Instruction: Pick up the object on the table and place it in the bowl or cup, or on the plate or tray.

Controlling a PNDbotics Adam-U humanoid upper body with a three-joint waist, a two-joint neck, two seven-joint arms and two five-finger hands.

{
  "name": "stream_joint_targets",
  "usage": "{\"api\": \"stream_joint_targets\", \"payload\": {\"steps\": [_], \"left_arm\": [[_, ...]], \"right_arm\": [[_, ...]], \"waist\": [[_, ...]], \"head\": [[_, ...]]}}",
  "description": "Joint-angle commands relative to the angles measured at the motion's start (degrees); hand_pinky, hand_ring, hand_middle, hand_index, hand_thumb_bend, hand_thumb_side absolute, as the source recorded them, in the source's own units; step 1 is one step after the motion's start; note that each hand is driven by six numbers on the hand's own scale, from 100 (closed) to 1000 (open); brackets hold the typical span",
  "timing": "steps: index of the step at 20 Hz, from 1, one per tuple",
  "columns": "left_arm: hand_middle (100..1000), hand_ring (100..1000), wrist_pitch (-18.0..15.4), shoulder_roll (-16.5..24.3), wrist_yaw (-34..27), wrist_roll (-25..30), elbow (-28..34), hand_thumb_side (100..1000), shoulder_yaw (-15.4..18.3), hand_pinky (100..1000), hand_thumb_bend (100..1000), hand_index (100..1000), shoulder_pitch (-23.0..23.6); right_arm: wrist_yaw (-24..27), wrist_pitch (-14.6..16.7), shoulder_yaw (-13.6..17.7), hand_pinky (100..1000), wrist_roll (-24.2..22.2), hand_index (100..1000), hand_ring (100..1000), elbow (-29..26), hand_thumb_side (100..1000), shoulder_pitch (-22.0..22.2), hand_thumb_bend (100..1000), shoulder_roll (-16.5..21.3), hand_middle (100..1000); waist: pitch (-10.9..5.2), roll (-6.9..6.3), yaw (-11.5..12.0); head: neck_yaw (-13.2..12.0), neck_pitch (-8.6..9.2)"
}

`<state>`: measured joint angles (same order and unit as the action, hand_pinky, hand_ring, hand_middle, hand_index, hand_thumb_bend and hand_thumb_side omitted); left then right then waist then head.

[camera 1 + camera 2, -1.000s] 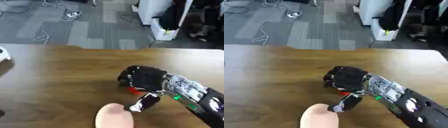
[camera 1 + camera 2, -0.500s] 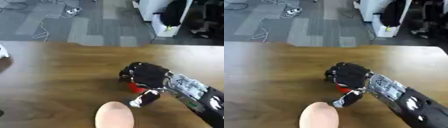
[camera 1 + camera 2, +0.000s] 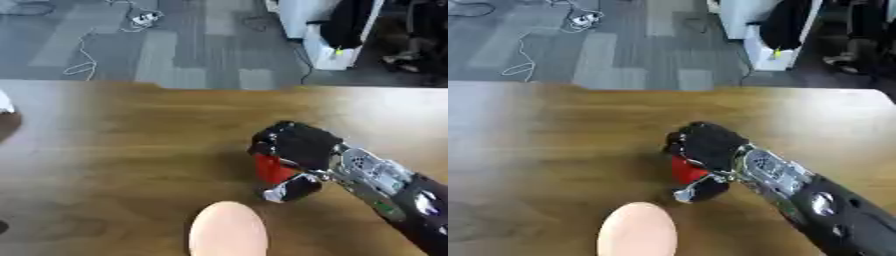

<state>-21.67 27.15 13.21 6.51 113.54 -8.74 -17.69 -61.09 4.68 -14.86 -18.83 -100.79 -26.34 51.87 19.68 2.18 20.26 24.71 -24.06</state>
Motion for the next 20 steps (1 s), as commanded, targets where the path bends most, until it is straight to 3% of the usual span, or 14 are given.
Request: {"api": "stream_joint_targets", "payload": {"steps": [1, 10, 20], "left_arm": [[626, 1000, -0.1, 0.4, 0.6, -0.2, 1.0, 750, 0.8, 741, 100, 758, -0.2], [626, 1000, -0.2, 0.1, 0.8, -0.2, 1.0, 752, 0.8, 742, 100, 756, -0.2], [628, 1000, -0.5, 0.0, 0.9, -0.2, 1.0, 755, 0.9, 744, 100, 756, -0.2]], "right_arm": [[-0.1, -0.3, 1.1, 754, 0.5, 853, 798, 0.0, 762, -0.3, 499, 1.2, 792], [-0.4, -0.4, 1.4, 725, 0.8, 854, 785, 1.7, 671, 0.4, 481, 1.0, 782], [-0.4, -0.4, 1.6, 706, 1.5, 850, 768, 2.9, 630, 1.0, 464, 0.7, 774]], "waist": [[-0.75, -0.23, 0.1], [-0.26, -0.16, 0.5], [0.19, -0.36, 0.4]], "head": [[0.7, 0.28], [0.8, 0.26], [0.7, 0.03]]}}
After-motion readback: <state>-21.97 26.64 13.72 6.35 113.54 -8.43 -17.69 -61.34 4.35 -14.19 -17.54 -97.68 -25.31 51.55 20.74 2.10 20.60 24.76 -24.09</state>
